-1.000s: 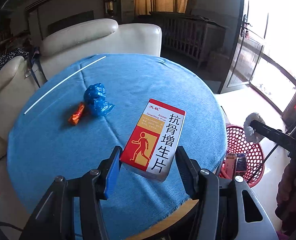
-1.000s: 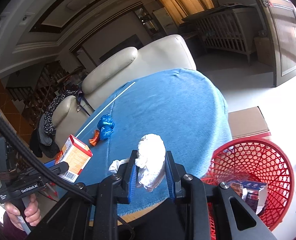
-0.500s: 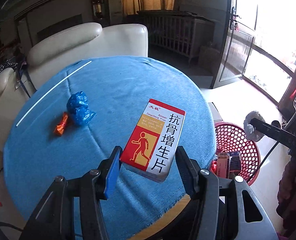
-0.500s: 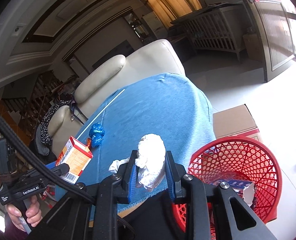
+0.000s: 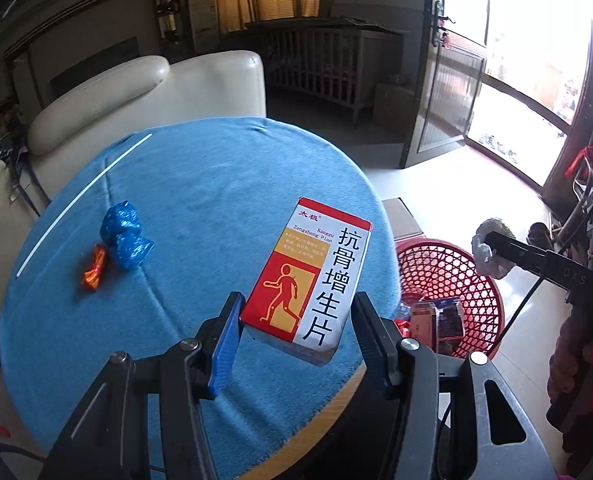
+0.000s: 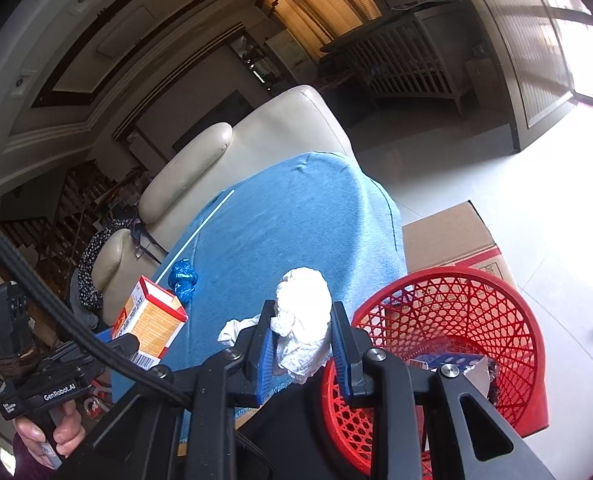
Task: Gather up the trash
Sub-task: 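Carry the pill box and tissue to the red basket and release both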
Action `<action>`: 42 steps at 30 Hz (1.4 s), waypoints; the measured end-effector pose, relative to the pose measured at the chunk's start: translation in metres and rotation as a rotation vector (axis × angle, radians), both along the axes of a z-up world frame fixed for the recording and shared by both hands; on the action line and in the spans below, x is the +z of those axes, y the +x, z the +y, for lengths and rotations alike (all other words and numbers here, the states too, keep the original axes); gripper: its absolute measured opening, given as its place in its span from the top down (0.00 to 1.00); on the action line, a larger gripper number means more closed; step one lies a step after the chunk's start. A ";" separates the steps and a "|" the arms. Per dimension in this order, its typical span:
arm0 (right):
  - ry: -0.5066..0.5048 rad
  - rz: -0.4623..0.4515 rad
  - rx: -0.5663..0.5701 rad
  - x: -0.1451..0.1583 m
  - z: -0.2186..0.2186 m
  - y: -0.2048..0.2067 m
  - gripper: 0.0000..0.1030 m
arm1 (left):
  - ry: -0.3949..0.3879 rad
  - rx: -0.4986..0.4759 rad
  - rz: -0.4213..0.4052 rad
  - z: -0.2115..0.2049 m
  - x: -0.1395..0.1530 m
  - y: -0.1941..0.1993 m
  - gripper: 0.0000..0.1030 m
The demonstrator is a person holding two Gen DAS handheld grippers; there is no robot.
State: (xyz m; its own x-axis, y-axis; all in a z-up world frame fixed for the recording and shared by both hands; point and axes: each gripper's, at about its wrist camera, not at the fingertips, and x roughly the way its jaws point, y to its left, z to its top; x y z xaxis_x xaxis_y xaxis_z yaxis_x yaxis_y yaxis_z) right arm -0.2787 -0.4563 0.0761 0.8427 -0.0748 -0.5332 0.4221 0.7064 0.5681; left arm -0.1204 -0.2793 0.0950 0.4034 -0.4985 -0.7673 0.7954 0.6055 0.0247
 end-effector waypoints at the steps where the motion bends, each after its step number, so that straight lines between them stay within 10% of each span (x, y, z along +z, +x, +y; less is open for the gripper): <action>1: 0.005 -0.001 -0.005 0.000 -0.002 -0.002 0.73 | 0.001 -0.009 -0.002 -0.004 0.000 -0.002 0.45; 42: 0.168 0.032 -0.156 -0.038 -0.063 -0.052 0.59 | 0.020 -0.227 0.078 -0.097 -0.014 -0.044 0.45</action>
State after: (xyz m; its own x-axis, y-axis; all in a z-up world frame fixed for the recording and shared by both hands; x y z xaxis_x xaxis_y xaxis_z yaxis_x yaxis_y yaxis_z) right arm -0.3302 -0.5194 0.0380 0.8101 -0.1109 -0.5757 0.5389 0.5275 0.6567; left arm -0.1641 -0.3762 0.0814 0.2221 -0.5541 -0.8022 0.9111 0.4110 -0.0317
